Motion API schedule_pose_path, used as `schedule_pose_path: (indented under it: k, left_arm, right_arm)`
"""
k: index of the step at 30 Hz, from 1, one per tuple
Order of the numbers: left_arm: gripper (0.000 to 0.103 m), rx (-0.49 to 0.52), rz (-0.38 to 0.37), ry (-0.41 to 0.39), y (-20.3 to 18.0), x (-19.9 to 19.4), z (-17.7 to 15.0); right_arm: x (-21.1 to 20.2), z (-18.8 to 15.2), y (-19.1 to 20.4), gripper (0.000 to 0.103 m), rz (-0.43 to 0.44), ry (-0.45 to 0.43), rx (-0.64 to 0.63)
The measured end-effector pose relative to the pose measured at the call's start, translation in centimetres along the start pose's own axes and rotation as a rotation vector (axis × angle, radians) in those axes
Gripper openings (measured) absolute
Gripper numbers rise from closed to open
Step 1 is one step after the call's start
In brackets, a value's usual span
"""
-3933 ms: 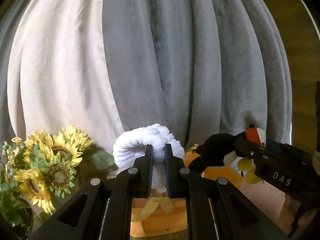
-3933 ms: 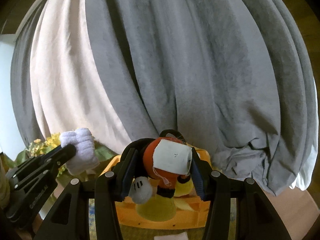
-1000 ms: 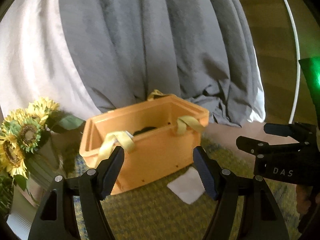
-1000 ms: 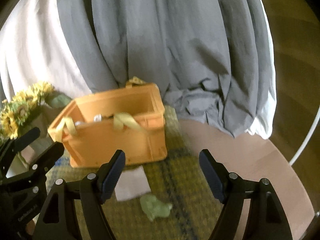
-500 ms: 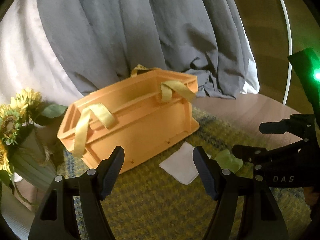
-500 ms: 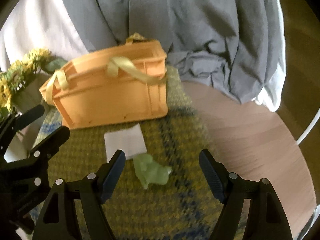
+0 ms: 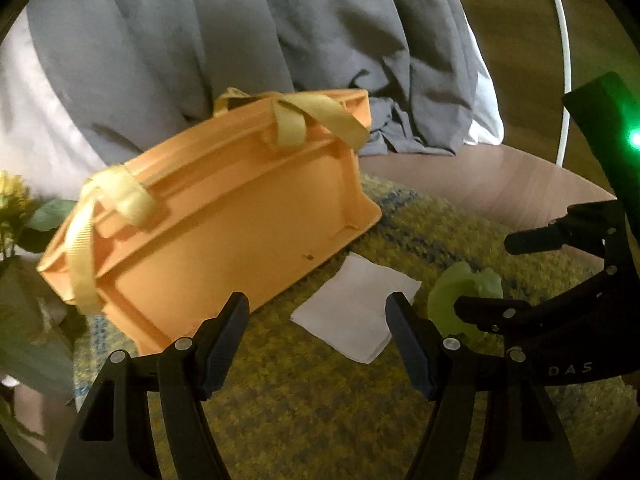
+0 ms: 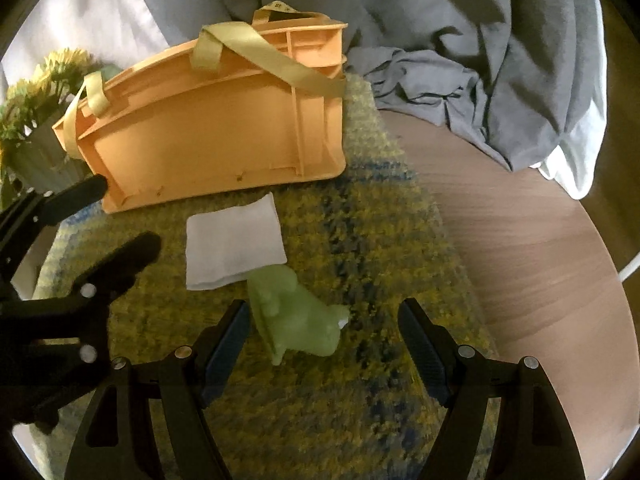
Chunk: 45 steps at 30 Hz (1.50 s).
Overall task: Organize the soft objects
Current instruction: 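Grasp the white cloth square with the left tool while the right tool grasps the green plush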
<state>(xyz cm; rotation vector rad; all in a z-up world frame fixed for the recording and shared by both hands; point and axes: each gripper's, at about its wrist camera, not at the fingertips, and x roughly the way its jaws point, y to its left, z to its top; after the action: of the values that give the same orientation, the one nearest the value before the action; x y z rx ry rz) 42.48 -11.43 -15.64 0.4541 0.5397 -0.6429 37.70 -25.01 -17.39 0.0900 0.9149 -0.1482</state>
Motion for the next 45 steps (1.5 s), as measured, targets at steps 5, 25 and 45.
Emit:
schedule_pose_path:
  k: [5, 25, 45]
  left_arm:
    - [0.068, -0.005, -0.041, 0.039, 0.6, 1.8, 0.0]
    - [0.057, -0.051, -0.173, 0.181, 0.0, 6.7, -0.6]
    - [0.008, -0.142, -0.145, 0.146, -0.6, 3.3, -0.7]
  right_arm:
    - [1.3, 0.1, -0.1, 0.077, 0.003, 0.008, -0.005]
    - [2.2, -0.5, 1.0, 0.055, 0.050, 0.005, -0.059]
    - [1.0, -0.1, -0.6, 0.054, 0.073, -0.031, 0.026]
